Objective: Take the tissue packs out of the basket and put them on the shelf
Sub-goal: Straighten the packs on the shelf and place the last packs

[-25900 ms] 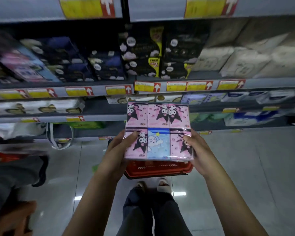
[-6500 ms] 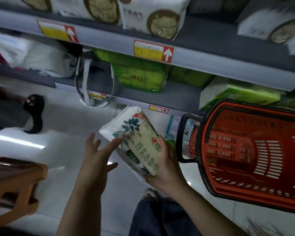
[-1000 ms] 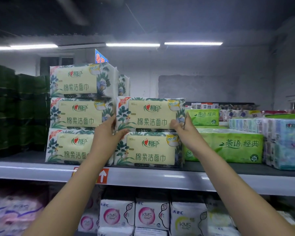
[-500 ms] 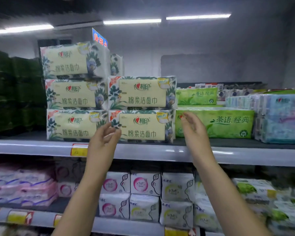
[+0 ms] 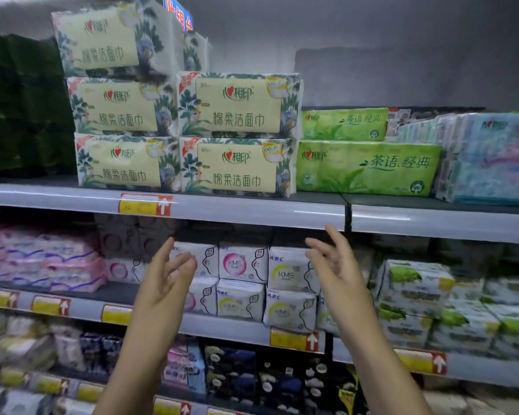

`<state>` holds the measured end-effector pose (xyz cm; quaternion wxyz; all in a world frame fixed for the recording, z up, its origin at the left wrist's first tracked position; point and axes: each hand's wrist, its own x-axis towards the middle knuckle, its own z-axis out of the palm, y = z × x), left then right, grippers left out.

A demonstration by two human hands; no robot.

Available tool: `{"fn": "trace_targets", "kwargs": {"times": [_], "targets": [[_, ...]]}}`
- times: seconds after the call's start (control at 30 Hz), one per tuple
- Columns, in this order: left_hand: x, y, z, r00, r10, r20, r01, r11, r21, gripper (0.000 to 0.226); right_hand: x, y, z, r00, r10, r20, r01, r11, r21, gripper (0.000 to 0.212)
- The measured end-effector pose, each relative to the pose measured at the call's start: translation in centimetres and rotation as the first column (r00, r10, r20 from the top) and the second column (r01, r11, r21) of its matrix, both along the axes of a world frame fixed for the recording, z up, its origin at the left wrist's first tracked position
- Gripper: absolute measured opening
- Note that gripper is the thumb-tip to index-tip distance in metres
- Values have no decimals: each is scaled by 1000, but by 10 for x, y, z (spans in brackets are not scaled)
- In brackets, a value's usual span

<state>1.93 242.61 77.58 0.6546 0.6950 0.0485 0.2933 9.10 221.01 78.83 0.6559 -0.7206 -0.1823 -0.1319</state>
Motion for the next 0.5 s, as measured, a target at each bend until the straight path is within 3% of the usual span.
{"fn": "trace_targets", "kwargs": {"times": [0.3,0.5], "targets": [[-19,1,-33,994,45,-101,-49,998,-37,37,-17,3,-42,987,52,-152,-50,999,21,43],[-34,9,-40,990,35,-140,-40,999,-29,31,-36,10,-59,973,5,-232,6,999,49,33]]}}
